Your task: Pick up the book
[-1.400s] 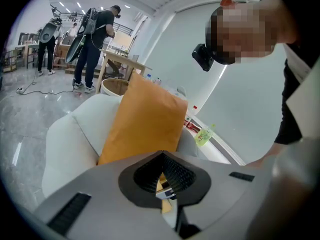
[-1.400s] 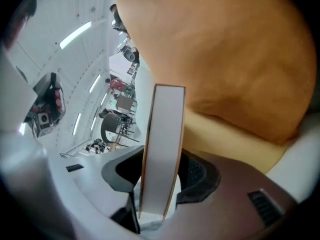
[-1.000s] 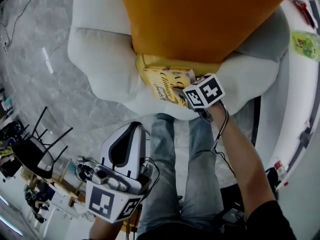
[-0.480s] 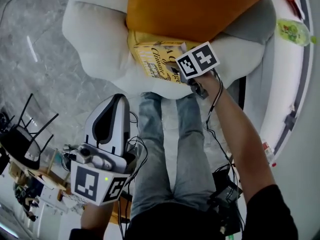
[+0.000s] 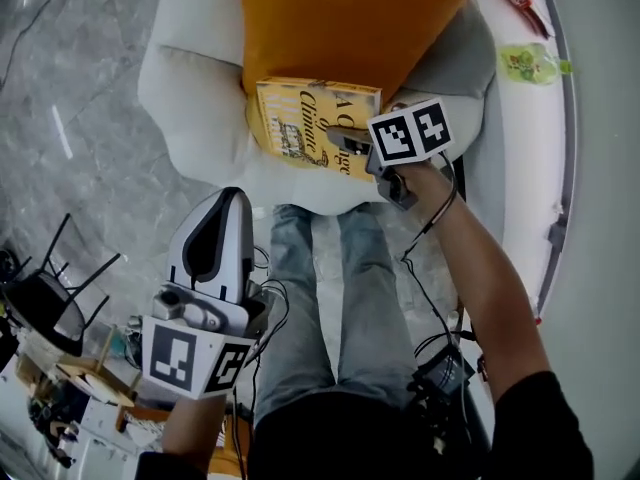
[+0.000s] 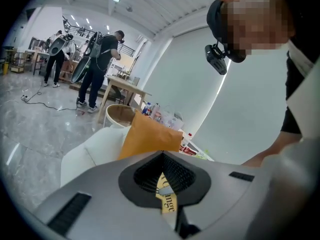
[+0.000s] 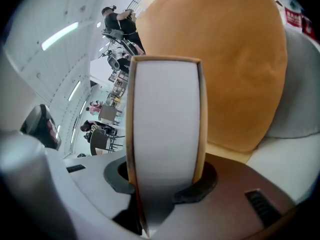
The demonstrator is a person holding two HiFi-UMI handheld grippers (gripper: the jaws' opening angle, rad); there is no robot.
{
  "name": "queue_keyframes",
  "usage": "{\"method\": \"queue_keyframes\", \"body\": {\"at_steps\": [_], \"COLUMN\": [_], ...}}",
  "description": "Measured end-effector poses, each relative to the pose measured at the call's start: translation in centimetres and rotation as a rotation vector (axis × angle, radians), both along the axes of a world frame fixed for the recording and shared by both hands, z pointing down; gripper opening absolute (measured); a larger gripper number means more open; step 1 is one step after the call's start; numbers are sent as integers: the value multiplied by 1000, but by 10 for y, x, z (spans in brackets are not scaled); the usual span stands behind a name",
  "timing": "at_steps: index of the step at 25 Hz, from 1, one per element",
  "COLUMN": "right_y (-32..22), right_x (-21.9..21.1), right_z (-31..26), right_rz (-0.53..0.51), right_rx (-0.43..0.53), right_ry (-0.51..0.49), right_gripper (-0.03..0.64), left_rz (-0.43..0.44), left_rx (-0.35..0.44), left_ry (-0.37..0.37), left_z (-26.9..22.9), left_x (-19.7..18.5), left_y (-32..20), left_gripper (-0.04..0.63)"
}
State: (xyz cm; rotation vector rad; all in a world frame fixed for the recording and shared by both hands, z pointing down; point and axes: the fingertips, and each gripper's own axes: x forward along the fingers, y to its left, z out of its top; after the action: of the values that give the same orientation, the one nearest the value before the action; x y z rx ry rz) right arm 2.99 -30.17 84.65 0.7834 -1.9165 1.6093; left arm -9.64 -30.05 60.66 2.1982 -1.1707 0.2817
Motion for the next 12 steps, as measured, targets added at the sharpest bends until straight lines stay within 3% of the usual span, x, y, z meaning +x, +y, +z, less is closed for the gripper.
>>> {"method": "queue_keyframes", "body": {"at_steps": [7, 12], "right_y": [-23, -55], "right_x": [15, 46], "right_z": [-100, -191], "right_rz": [74, 161], "right_rx": [128, 288], "right_ry": [-79, -132], "right_gripper": [152, 152], "left_rz": [15, 40], "left_rx": [95, 141], "left_ry": [-19, -41], "left_z": [-65, -101], "left_x": [1, 27], "left_y": [-7, -11], "left_gripper": [9, 9]}}
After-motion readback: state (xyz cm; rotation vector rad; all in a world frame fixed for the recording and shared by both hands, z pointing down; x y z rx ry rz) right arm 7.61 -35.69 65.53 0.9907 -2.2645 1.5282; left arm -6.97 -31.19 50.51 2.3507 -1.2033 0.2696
